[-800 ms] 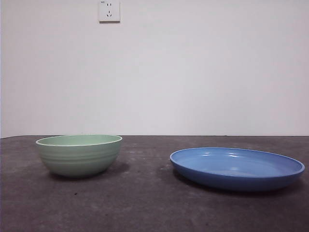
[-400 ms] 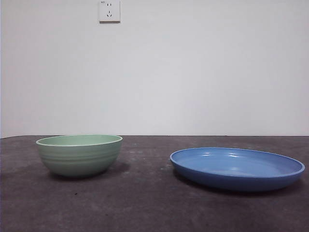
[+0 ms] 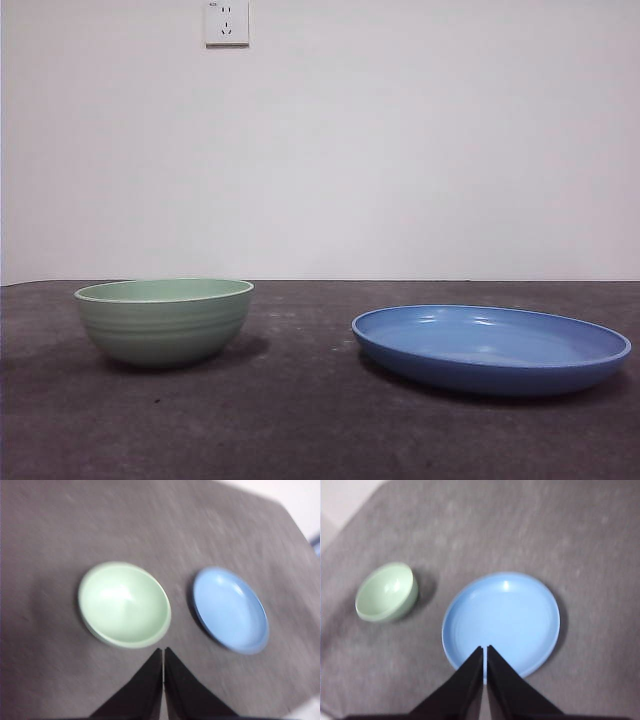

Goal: Place the green bowl on the blue plate

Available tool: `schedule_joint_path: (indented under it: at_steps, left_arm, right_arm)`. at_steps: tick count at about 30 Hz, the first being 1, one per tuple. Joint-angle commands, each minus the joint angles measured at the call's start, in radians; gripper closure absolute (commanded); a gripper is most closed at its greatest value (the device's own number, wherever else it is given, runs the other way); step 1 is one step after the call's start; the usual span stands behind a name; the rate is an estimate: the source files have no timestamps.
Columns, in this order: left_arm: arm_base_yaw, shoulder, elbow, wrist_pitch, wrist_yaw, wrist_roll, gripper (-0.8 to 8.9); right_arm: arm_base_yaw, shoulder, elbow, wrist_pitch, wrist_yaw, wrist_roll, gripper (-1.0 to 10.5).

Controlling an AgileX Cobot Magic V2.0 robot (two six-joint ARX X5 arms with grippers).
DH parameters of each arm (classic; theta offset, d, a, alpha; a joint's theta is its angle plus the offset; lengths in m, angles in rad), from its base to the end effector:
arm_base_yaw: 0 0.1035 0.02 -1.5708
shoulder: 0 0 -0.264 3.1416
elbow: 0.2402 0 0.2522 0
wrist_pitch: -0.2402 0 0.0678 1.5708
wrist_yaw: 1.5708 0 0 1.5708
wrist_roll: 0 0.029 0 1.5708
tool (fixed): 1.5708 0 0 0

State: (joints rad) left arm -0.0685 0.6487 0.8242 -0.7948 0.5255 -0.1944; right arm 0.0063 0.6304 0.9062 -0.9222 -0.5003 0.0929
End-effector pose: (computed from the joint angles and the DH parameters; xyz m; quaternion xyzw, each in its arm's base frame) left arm 0.1147 -0.0225 0.3109 -0.1571 0.3225 -0.2486 0.8997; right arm 0.1005 0.0145 0.3274 0.1202 0.3187 0.2231 0.9134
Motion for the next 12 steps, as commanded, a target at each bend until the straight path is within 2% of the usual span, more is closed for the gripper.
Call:
schedule_joint_path:
  at_steps: [1,7,12]
  left_arm:
    - [-0.032,0.053,0.058,-0.055,0.024,0.084,8.05]
    - [-0.113,0.124,0.113,-0.147,0.025,0.132,8.05]
    - [-0.153,0.138,0.116,-0.186,0.025,0.138,8.05]
  right_arm:
    - [0.021,0.040,0.043,-0.067,-0.008,-0.083,9.4]
    - [0.093,0.104,0.082,-0.217,-0.008,-0.143,9.4]
    - [0.154,0.114,0.083,-0.247,-0.008,-0.156,9.4]
